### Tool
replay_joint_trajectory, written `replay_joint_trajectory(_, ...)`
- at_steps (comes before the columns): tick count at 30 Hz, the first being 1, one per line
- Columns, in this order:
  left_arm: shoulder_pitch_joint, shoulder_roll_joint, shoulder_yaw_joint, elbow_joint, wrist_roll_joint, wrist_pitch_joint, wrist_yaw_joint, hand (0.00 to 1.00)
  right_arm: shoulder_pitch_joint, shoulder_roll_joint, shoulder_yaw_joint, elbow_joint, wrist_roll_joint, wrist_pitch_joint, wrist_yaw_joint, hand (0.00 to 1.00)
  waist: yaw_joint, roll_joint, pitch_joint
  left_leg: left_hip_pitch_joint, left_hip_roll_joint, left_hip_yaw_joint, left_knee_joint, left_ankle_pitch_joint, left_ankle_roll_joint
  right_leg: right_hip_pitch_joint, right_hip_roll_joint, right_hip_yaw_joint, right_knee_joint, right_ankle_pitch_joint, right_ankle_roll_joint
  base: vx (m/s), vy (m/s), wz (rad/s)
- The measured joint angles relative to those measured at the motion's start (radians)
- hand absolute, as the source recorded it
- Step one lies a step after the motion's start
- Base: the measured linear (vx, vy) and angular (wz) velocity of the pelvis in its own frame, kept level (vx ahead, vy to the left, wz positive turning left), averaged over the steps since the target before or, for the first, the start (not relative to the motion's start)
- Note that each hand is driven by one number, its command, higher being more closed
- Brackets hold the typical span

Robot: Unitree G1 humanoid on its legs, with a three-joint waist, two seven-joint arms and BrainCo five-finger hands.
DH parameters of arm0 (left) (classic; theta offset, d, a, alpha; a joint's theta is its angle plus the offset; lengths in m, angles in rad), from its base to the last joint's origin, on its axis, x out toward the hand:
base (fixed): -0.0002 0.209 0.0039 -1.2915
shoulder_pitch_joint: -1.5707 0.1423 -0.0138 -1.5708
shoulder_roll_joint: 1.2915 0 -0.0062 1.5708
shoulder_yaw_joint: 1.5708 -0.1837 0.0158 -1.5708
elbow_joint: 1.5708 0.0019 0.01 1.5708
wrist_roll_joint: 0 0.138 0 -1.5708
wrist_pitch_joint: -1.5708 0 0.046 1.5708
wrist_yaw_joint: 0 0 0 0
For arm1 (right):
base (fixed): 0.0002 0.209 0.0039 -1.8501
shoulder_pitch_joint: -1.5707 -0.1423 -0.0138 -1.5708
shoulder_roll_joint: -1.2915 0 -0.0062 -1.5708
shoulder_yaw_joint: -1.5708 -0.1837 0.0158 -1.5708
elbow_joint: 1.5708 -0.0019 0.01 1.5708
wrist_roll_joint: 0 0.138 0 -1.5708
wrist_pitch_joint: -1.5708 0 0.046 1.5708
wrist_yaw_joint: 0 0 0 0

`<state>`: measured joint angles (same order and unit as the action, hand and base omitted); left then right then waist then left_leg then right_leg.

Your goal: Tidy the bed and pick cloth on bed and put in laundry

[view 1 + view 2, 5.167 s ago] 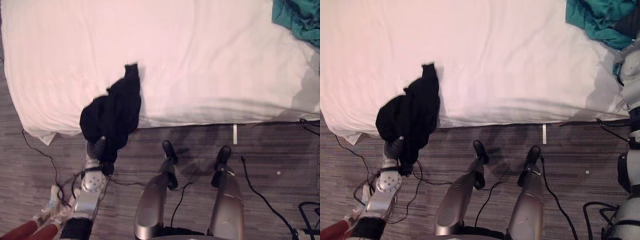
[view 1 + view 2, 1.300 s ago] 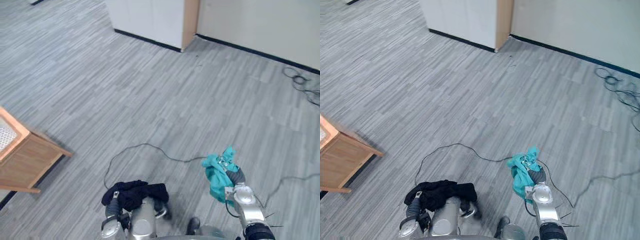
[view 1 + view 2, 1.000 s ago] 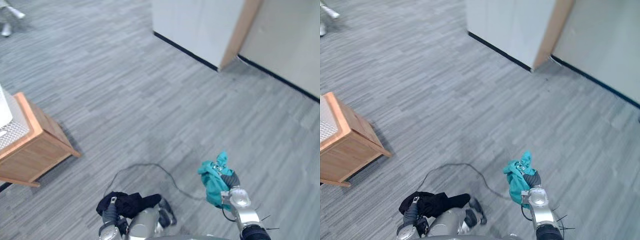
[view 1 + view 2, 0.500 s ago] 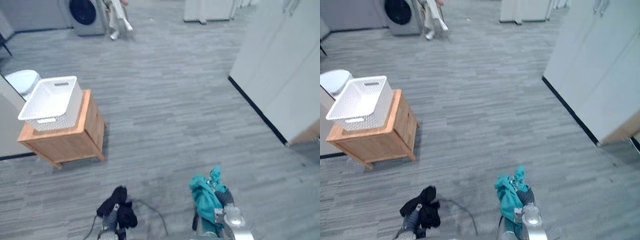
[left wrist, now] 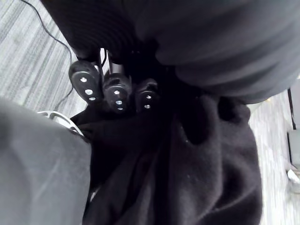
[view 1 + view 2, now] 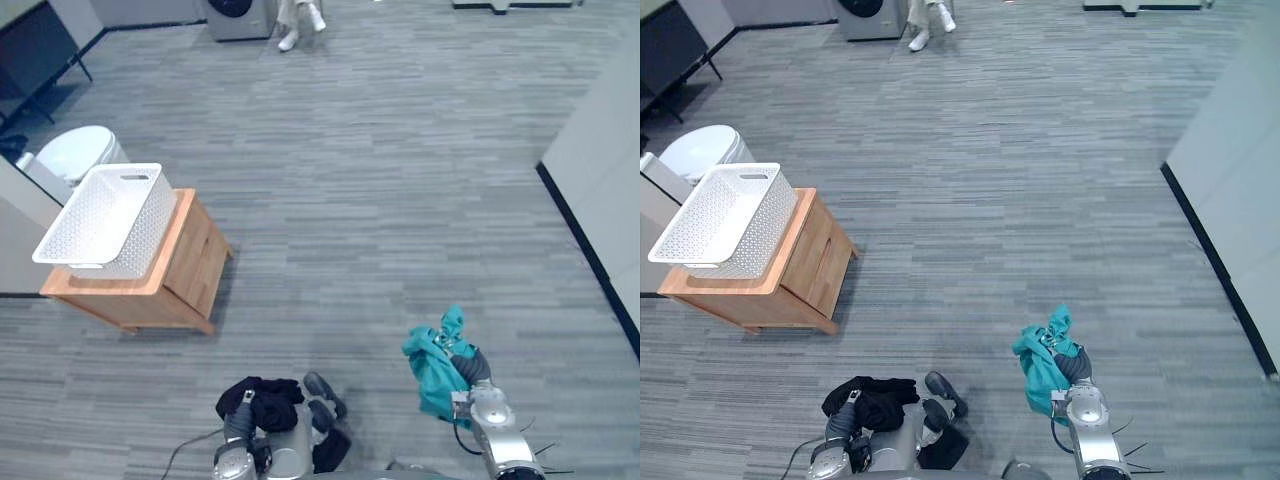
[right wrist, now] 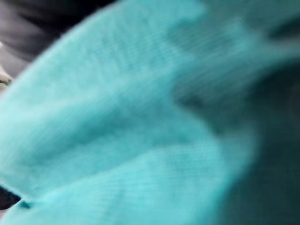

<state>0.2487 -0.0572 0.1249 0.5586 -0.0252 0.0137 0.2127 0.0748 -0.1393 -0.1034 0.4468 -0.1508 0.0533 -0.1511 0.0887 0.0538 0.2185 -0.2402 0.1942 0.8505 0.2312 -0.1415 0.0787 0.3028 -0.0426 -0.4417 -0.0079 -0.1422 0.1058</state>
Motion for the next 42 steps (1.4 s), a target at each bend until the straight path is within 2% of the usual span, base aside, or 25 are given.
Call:
replay_joint_trajectory(3,0.002,0.001,0.020,-0.008,0.018,0.002,-0.010,1.00,0.014,0.023,0.005,0.001,-0.026,0.000,0.002,1.00,0.004,-0.034,-0.027,0.050,-0.052,-0.014,0.022,0.028,0.089,-0.088,-0.122,0.006,0.376,-0.051,0.083,0.64,0.228,0.43)
replay_joint_trajectory(4,-0.001,0.005,0.030,-0.011,0.018,0.002,-0.010,1.00,0.015,0.039,0.007,0.002,-0.034,-0.001,0.003,1.00,-0.002,-0.057,-0.028,0.073,-0.089,-0.056,0.019,0.005,0.100,-0.216,-0.198,0.052,0.683,0.013,0.034,0.61,0.308,0.67)
replay_joint_trajectory(6,-0.016,0.041,0.014,-0.006,0.018,0.014,-0.010,1.00,0.024,0.075,0.035,0.005,-0.051,0.000,0.012,1.00,-0.042,-0.087,-0.016,0.153,-0.151,-0.150,0.003,-0.015,0.106,-0.354,-0.245,0.146,1.053,0.026,0.022,0.59,0.212,1.56)
replay_joint_trajectory(7,-0.015,0.049,-0.009,-0.006,0.018,0.019,-0.009,1.00,0.033,0.082,0.064,0.008,-0.057,-0.001,0.022,1.00,-0.052,-0.080,-0.006,0.217,-0.167,-0.202,-0.021,-0.016,0.106,-0.376,-0.249,0.149,1.089,0.017,0.007,0.61,0.156,1.76)
replay_joint_trajectory(11,-0.047,0.077,-0.056,-0.011,0.022,0.014,0.006,1.00,0.044,0.107,0.123,-0.015,-0.057,-0.010,0.031,1.00,-0.080,-0.057,0.003,0.335,-0.194,-0.410,-0.091,-0.023,0.084,-0.504,-0.196,0.194,0.791,-0.067,-0.014,0.55,-0.023,1.69)
replay_joint_trajectory(13,-0.091,0.089,-0.109,0.012,0.044,0.001,0.006,1.00,0.051,0.111,0.117,-0.040,-0.057,-0.016,0.041,1.00,-0.080,-0.063,0.002,0.379,-0.220,-0.545,-0.130,-0.039,0.053,-0.550,-0.141,0.374,0.319,0.008,0.036,0.55,-0.209,1.74)
replay_joint_trajectory(15,-0.092,0.102,-0.123,0.029,0.071,-0.002,0.007,1.00,0.063,0.115,0.119,-0.040,-0.057,-0.015,0.045,1.00,-0.070,-0.082,0.011,0.430,-0.235,-0.611,-0.135,-0.068,0.004,-0.551,-0.149,0.438,0.154,0.090,0.077,0.45,-0.252,1.56)
replay_joint_trajectory(17,-0.045,0.125,-0.130,0.029,0.078,-0.015,0.007,1.00,0.091,0.115,0.166,-0.042,-0.056,-0.015,0.056,1.00,-0.074,-0.085,0.004,0.456,-0.200,-0.685,-0.009,-0.189,-0.063,-0.526,-0.141,0.400,0.232,0.152,0.031,0.52,-0.384,1.75)
replay_joint_trajectory(18,-0.031,0.131,-0.125,0.024,0.078,-0.019,0.007,1.00,0.091,0.112,0.182,-0.040,-0.056,-0.014,0.062,1.00,-0.065,-0.091,-0.002,0.447,-0.189,-0.688,0.062,-0.214,-0.079,-0.514,-0.135,0.377,0.246,0.131,0.024,0.48,-0.474,1.58)
replay_joint_trajectory(19,-0.030,0.137,-0.118,0.025,0.078,-0.019,0.008,1.00,0.081,0.106,0.200,-0.043,-0.056,-0.018,0.067,1.00,-0.076,-0.103,0.003,0.353,-0.136,-0.662,0.312,-0.244,-0.091,-0.488,-0.127,0.354,0.263,0.153,0.010,0.39,-0.521,1.61)
replay_joint_trajectory(20,-0.036,0.114,-0.118,0.017,0.077,-0.018,0.008,1.00,0.073,0.069,0.200,-0.061,-0.056,-0.022,0.066,1.00,-0.084,-0.029,0.024,0.216,0.005,-0.600,0.621,-0.201,-0.062,-0.428,-0.079,0.271,0.260,0.130,-0.008,0.36,-0.501,1.57)
replay_joint_trajectory(21,-0.028,0.093,-0.116,0.005,0.077,-0.020,0.009,1.00,0.069,0.043,0.199,-0.078,-0.056,-0.023,0.066,1.00,-0.068,0.016,0.034,0.158,0.087,-0.573,0.748,-0.137,-0.052,-0.391,-0.049,0.243,0.246,0.120,-0.020,0.29,-0.368,1.13)
replay_joint_trajectory(22,-0.016,0.063,-0.118,0.009,0.077,-0.020,0.008,1.00,0.049,0.018,0.192,-0.085,-0.056,-0.024,0.063,1.00,-0.049,0.043,0.043,0.072,0.167,-0.539,0.873,-0.135,-0.047,-0.349,-0.033,0.218,0.225,0.101,-0.044,0.25,-0.196,0.45)
replay_joint_trajectory(23,-0.011,0.057,-0.119,0.009,0.077,-0.019,0.007,1.00,0.039,0.015,0.184,-0.085,-0.056,-0.024,0.061,1.00,-0.047,0.042,0.043,0.047,0.172,-0.522,0.881,-0.139,-0.044,-0.335,-0.040,0.211,0.214,0.097,-0.050,0.32,-0.191,0.61)
replay_joint_trajectory(26,-0.014,0.052,-0.115,-0.004,0.078,-0.022,0.003,1.00,0.009,0.011,0.148,-0.115,-0.057,-0.025,0.056,1.00,-0.046,0.030,0.048,-0.028,0.119,-0.428,0.660,-0.138,-0.050,-0.249,-0.082,0.157,0.136,0.085,-0.056,0.35,-0.122,0.47)
replay_joint_trajectory(28,-0.005,0.054,-0.112,-0.009,0.079,-0.021,0.003,1.00,-0.013,0.012,0.149,-0.116,-0.060,-0.026,0.058,1.00,-0.042,0.028,0.048,-0.005,0.021,-0.425,0.256,-0.072,-0.121,-0.208,-0.095,0.144,0.102,0.072,-0.036,0.34,0.002,0.01)
replay_joint_trajectory(29,-0.003,0.053,-0.112,-0.009,0.079,-0.021,0.002,1.00,-0.011,0.012,0.148,-0.116,-0.063,-0.026,0.058,1.00,-0.043,0.030,0.047,0.012,0.000,-0.422,0.160,-0.030,-0.120,-0.196,-0.094,0.142,0.099,0.070,-0.022,0.39,0.054,-0.11)
replay_joint_trajectory(30,-0.005,0.056,-0.100,-0.009,0.077,-0.021,0.001,1.00,-0.008,0.020,0.138,-0.101,-0.067,-0.023,0.058,1.00,-0.027,0.011,0.048,0.071,-0.045,-0.419,0.078,0.079,-0.014,-0.164,-0.106,0.154,0.085,0.065,-0.005,0.47,0.056,-0.06)
replay_joint_trajectory(31,-0.010,0.064,-0.088,-0.018,0.078,-0.022,0.001,1.00,0.006,0.043,0.142,-0.101,-0.068,-0.022,0.059,1.00,-0.023,-0.033,0.032,0.094,-0.079,-0.406,0.043,0.080,-0.009,-0.151,-0.129,0.152,0.063,0.076,0.007,0.47,0.058,-0.03)
replay_joint_trajectory(33,-0.011,0.075,-0.077,-0.021,0.081,-0.021,-0.002,1.00,0.019,0.070,0.144,-0.102,-0.078,-0.023,0.060,1.00,-0.028,-0.066,0.016,0.109,-0.094,-0.405,0.025,0.062,0.003,-0.152,-0.142,0.147,0.082,0.089,0.022,0.31,0.067,0.05)
replay_joint_trajectory(35,0.002,0.071,-0.079,-0.021,0.086,-0.016,-0.015,1.00,0.021,0.086,0.149,-0.101,-0.097,-0.023,0.063,1.00,-0.034,-0.067,0.023,0.208,-0.095,-0.405,-0.042,0.035,-0.018,-0.230,-0.175,0.144,0.367,0.094,0.026,0.33,0.126,-0.02)
replay_joint_trajectory(36,0.008,0.080,-0.089,-0.023,0.086,-0.016,-0.016,1.00,0.021,0.097,0.156,-0.104,-0.099,-0.026,0.063,1.00,-0.056,-0.060,0.028,0.269,-0.096,-0.413,-0.065,0.024,-0.012,-0.326,-0.217,0.151,0.625,0.129,0.005,0.21,0.093,0.12)
replay_joint_trajectory(38,0.004,0.101,-0.103,-0.024,0.086,-0.015,-0.016,1.00,0.026,0.106,0.162,-0.118,-0.106,-0.027,0.063,1.00,-0.083,-0.069,0.031,0.314,-0.096,-0.432,-0.072,0.010,-0.012,-0.404,-0.241,0.179,0.795,0.067,-0.001,0.24,0.047,0.47)
replay_joint_trajectory(40,-0.014,0.130,-0.115,-0.033,0.086,-0.016,-0.015,1.00,0.023,0.114,0.163,-0.140,-0.108,-0.027,0.062,1.00,-0.091,-0.079,0.028,0.336,-0.103,-0.443,-0.090,0.009,-0.015,-0.462,-0.220,0.191,0.716,0.010,0.002,0.24,-0.011,0.41)
replay_joint_trajectory(42,-0.033,0.142,-0.122,-0.035,0.086,-0.018,-0.015,1.00,0.018,0.110,0.175,-0.178,-0.108,-0.031,0.062,1.00,-0.096,-0.081,0.027,0.326,-0.115,-0.467,-0.095,0.004,-0.026,-0.470,-0.147,0.275,0.396,0.019,0.011,0.25,-0.078,0.34)
